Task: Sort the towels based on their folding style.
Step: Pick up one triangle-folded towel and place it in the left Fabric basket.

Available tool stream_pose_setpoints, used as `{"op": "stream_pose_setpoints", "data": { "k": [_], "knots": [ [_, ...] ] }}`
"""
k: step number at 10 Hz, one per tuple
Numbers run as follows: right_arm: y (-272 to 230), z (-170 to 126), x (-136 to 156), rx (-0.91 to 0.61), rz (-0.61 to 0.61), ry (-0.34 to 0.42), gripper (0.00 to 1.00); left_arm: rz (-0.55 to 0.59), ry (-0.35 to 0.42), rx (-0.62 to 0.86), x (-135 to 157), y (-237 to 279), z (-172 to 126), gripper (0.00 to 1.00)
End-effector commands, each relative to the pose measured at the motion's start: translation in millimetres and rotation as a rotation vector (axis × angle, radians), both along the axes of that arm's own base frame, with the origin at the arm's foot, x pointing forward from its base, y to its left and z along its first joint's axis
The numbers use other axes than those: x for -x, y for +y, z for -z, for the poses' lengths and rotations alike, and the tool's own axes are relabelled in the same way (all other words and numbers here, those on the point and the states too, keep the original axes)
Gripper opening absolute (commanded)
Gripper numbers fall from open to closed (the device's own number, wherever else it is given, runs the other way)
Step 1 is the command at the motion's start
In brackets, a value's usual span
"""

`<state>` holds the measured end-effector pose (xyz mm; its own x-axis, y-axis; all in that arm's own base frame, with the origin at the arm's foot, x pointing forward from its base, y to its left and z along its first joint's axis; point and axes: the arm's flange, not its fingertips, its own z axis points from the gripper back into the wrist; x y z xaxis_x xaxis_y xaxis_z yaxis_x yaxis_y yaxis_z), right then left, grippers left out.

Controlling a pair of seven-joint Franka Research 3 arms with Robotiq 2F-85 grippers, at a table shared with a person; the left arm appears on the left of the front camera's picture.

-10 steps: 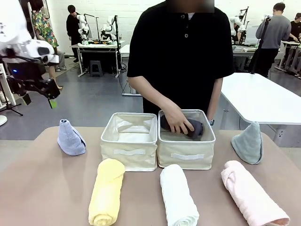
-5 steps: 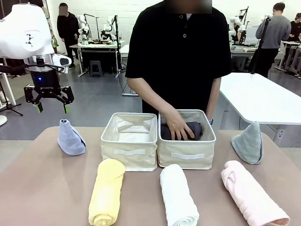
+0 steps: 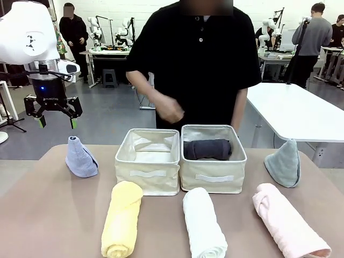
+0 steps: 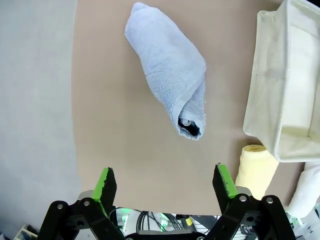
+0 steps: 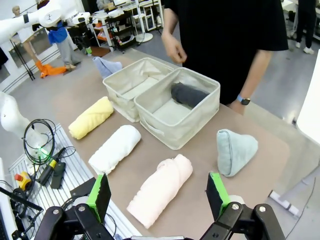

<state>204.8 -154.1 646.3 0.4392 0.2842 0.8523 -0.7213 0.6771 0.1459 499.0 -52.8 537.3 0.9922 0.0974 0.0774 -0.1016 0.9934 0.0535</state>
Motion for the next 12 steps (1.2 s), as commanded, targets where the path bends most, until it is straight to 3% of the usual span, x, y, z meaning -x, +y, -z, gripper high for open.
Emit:
{"op": "stream_pose_setpoints", "data": {
  "k": [1, 5, 9, 12],
  "knots": [
    [1.2, -0.3, -2.1, -0.01, -0.014, -0.006, 1.0, -0.022, 0.031, 0.033, -11.3, -1.5, 11.2, 1.0],
    [1.2, -0.3, -2.1, -0.01, -0.014, -0.006, 1.0, -0.227, -0.014, 0.02, -40.6, -13.3, 50.1, 1.0],
    [1.2, -0.3, -2.1, -0.01, -0.014, -0.006, 1.0, -0.318, 0.054, 0.02, -66.4, -22.0, 90.3, 1.0],
    [1.2, -0.3, -2.1, -0.01, -0.014, -0.006, 1.0, -0.346, 0.103, 0.012, -71.5, -22.2, 97.8, 1.0]
  ]
}}
